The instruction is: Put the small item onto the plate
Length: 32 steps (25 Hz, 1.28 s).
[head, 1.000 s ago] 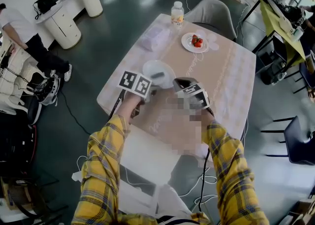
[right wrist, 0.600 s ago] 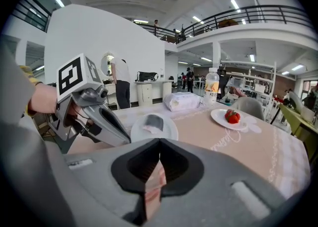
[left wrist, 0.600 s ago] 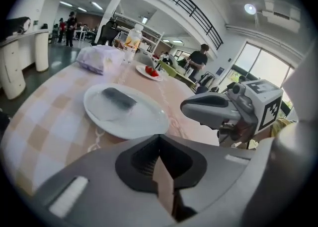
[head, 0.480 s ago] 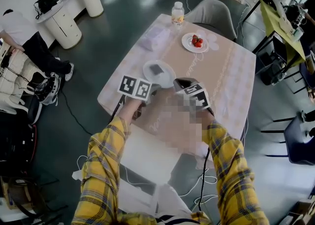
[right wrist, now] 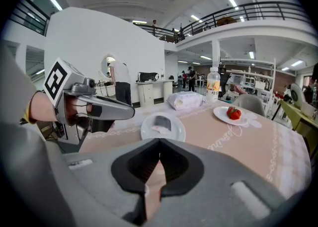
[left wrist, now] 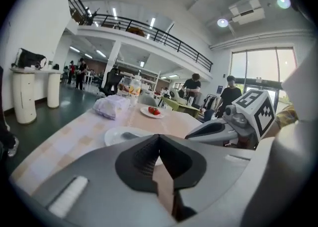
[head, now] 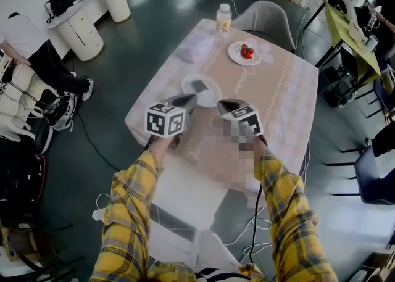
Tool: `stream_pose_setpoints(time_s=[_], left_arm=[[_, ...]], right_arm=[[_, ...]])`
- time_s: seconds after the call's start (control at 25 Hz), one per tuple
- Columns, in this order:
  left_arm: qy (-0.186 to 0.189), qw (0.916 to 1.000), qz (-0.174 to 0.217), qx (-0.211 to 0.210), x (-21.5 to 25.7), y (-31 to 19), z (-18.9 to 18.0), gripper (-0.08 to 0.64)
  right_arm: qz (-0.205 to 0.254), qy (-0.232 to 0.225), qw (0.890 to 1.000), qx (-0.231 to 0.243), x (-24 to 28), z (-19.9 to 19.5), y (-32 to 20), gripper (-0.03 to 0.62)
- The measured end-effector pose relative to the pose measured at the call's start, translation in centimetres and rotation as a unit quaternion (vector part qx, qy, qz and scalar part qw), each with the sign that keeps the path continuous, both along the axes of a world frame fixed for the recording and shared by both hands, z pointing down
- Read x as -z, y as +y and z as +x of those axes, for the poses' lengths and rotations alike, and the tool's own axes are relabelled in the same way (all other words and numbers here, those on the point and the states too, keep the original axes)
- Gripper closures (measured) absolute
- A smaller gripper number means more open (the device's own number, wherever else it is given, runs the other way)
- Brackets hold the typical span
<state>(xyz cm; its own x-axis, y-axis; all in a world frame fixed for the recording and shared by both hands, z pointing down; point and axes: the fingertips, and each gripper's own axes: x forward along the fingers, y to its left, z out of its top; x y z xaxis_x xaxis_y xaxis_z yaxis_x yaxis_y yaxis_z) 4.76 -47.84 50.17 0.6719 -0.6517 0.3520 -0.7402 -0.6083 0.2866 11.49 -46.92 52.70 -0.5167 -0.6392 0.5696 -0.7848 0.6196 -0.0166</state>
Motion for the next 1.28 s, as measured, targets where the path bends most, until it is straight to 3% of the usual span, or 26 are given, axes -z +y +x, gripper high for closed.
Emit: stream_pose_setpoints(time_s=[0.12, 0.24, 0.48, 0.88, 1.28], left_arm=[[0.001, 0.9987, 0.05, 0.008, 1.2, 0.7, -0.4, 0.555], [0.006, 0.9975, 0.069, 0.01, 1.8, 1.6, -0.7, 0.555], [-0.006, 0.9975, 0.063, -0.031, 2.4, 4.2, -0.4, 0.555], [-0.062, 0.9933, 0.053, -0.082, 3.1, 9.6, -1.3, 0.555], [-0.07, 0.9899, 0.046, -0.114, 5.0, 15.4, -4.0, 0.555]], right_arm=[[-0.002, -0.002, 1.0, -0.003, -0.1, -0.1, 0.8, 0.595], [-0.001, -0.001, 1.0, -0.005, 0.0, -0.2, 1.6, 0.595], [0.001, 0.002, 1.0, -0.009, 1.1, -0.8, 3.5, 0.595], [-0.013, -0.015, 0.999, -0.028, 2.9, -1.3, 8.1, 0.595], [-0.038, -0.024, 0.997, -0.058, 4.3, -1.7, 13.9, 0.595]])
